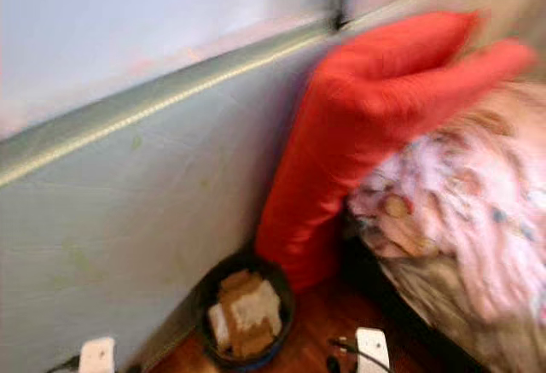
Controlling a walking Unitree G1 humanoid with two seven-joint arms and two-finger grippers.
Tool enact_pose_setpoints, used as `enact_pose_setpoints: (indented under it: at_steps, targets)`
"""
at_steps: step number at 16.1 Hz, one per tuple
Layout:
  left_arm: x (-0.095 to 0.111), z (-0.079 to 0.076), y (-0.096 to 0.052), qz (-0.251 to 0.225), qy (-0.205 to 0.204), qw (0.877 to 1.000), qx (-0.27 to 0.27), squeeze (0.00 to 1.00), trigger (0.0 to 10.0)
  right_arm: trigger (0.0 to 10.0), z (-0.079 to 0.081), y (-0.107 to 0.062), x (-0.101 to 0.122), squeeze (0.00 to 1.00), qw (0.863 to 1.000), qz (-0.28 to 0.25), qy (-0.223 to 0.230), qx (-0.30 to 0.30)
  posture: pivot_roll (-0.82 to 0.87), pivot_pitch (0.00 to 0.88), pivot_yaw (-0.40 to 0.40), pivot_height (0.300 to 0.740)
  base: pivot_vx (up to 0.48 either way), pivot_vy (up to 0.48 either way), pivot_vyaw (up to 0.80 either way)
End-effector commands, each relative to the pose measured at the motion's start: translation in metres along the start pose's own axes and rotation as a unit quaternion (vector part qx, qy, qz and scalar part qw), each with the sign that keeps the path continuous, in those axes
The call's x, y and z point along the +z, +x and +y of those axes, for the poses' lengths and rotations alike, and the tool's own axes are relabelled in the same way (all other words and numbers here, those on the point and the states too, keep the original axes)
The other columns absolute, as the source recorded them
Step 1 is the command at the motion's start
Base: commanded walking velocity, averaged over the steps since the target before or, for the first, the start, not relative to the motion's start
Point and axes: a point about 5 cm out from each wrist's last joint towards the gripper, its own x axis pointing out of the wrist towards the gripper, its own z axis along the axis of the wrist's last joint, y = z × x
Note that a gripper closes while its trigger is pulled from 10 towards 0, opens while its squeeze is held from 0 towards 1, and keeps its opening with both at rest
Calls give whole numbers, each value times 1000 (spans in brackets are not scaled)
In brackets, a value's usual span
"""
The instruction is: Clean up the room
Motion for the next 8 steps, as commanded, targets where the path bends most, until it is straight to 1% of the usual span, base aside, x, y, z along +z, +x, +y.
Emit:
enact_pose_setpoints:
  at_steps: [1, 2, 4, 6, 8]
  targets:
    - [-2, -2, 0, 1, -2, 1000, -7, 0, 10000, 10000, -9, -3, -9, 0, 1000, 14, 2, -12, 124, 103, -52, 740, 0, 0, -800]
    - [-3, 3, -1, 1, -3, 1000, -6, 0, 10000, 10000, -6, -3, -9, 0, 1000, 14, 0, -9, 126, 102, -52, 740, 0, 0, -800]
    - [-4, 3, -2, 1, -3, 1000, -6, 0, 10000, 10000, 9, 0, -11, 0, 1000, 13, -2, 0, 126, 98, -53, 740, 0, 0, -791]
    - [-4, 1, -1, 4, 0, 1000, -8, 0, 10000, 10000, 15, 0, -11, 0, 1000, 8, 0, 4, 124, 106, -54, 740, 0, 0, 0]
    - [-4, -3, -1, 6, 2, 1000, -10, 0, 10000, 10000, 16, 0, -11, 0, 1000, 7, -1, 6, 124, 114, -56, 740, 0, 0, 0]
